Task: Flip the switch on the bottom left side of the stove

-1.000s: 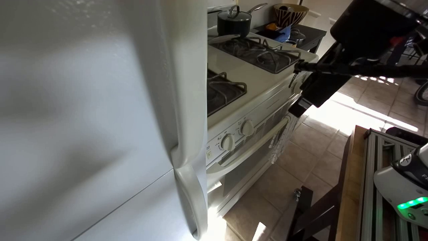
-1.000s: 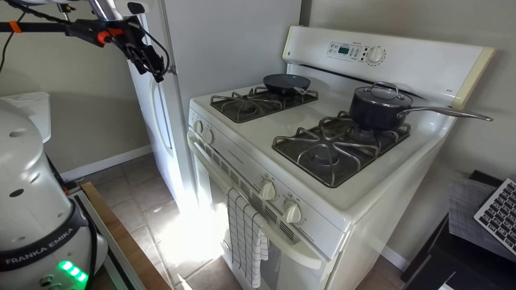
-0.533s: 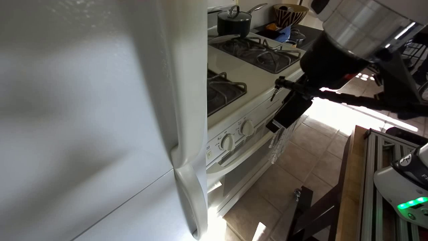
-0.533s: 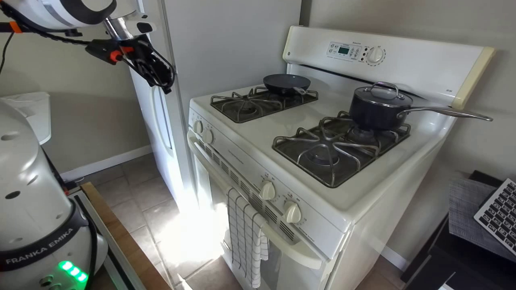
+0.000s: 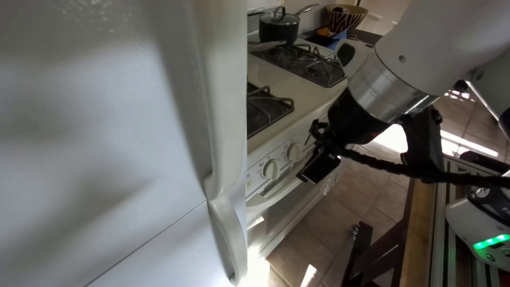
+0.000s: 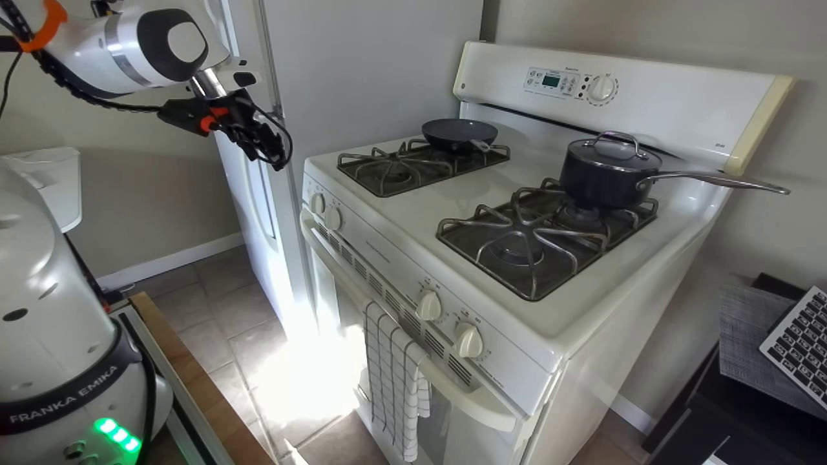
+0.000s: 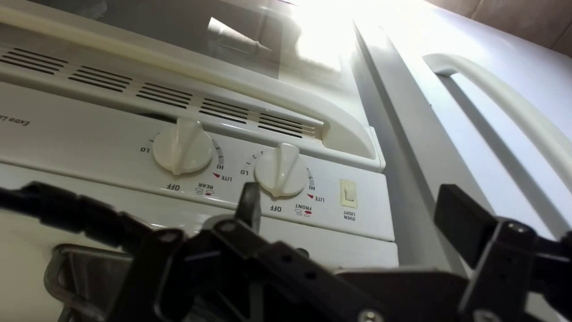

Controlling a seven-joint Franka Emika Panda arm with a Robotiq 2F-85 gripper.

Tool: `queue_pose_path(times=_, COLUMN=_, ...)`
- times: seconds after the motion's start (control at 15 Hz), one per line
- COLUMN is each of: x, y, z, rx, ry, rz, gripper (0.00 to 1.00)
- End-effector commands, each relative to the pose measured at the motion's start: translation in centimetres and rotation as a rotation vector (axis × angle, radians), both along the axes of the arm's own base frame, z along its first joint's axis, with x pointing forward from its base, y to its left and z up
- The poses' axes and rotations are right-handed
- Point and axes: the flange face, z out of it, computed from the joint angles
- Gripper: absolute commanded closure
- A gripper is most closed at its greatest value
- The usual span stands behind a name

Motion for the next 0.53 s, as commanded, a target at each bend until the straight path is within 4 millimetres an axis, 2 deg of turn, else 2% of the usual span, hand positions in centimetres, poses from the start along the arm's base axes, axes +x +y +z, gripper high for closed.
queue_pose_path(times=0.0, x=0.13, y=0.04, z=-0.60, rx=-0.006, ry=0.004, rz=0.010, gripper=0.00)
queue_pose_path(times=0.07, x=0.25, y=0.01, z=-1.08, rx=-0.007, ry=0.013, rz=0.012, gripper=0.00)
queue_pose_path(times=0.47, x=0.42, y=0.02, z=-0.76, rx=-0.002, ry=0.008, rz=0.011, gripper=0.00)
